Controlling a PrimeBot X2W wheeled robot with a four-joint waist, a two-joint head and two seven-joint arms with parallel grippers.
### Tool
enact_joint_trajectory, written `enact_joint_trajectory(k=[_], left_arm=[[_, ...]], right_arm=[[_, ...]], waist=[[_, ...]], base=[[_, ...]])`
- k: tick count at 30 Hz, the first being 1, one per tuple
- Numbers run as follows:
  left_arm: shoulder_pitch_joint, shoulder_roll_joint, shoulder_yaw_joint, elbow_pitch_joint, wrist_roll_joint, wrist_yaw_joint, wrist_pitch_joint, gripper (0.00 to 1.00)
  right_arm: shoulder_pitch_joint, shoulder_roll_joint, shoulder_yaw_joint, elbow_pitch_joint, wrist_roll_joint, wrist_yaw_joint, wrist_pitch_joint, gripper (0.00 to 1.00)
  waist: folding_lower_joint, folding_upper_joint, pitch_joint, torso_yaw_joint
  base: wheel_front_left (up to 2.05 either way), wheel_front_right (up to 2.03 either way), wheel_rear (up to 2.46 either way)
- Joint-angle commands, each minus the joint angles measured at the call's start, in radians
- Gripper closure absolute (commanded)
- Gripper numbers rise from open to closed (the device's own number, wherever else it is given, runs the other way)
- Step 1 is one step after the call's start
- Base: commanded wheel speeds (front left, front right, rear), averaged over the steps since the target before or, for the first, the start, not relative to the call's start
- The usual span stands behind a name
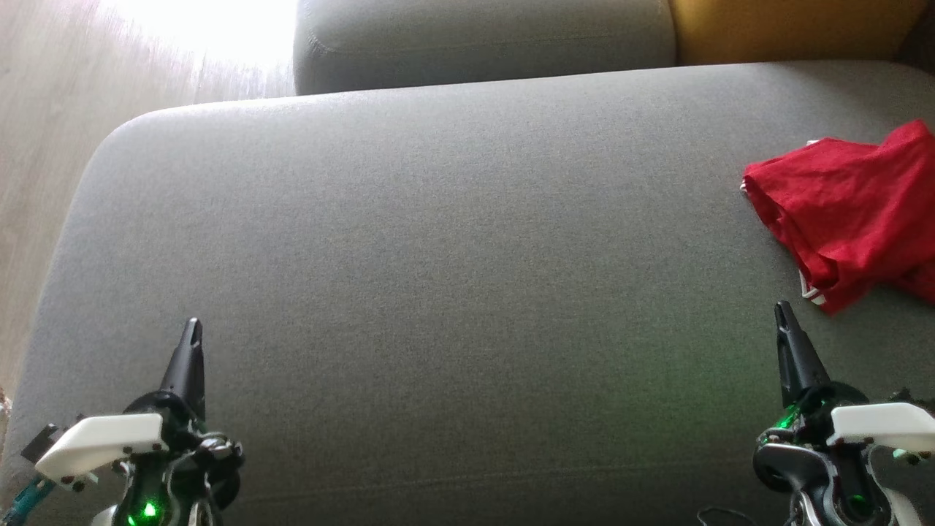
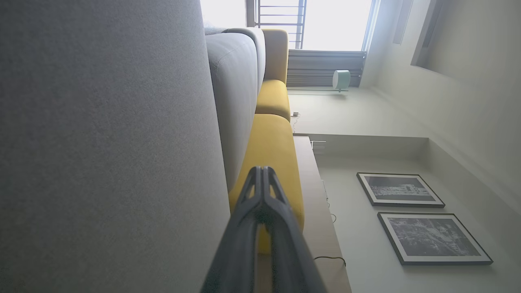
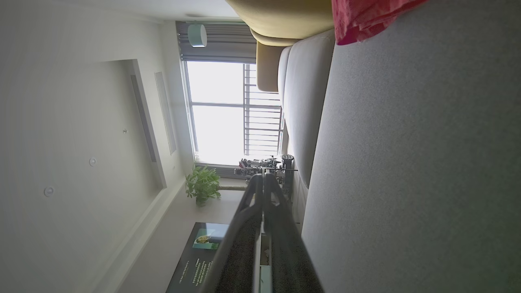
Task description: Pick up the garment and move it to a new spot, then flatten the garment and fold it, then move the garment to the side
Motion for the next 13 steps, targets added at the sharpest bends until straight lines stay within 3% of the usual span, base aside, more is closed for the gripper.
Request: enact_joint_trajectory(k=[1,13], left_arm=[[-0.053,0.006,0.037,-0.027,0.009,-0.007,0.006,1.0],[-0.054,0.005,0.039,-0.027,0.01,-0.007,0.008,1.0]], right_arm=[[-0.056,-0.013,0.018,-0.032,0.006,0.0,0.006,1.0],[-0.056,-0.013,0.018,-0.032,0.006,0.0,0.006,1.0]], waist=[[-0.0001,0.0,0.0,0.0],[-0.0001,0.0,0.0,0.0]], base=[[0.0,0.0,0.0],[0.0,0.0,0.0]])
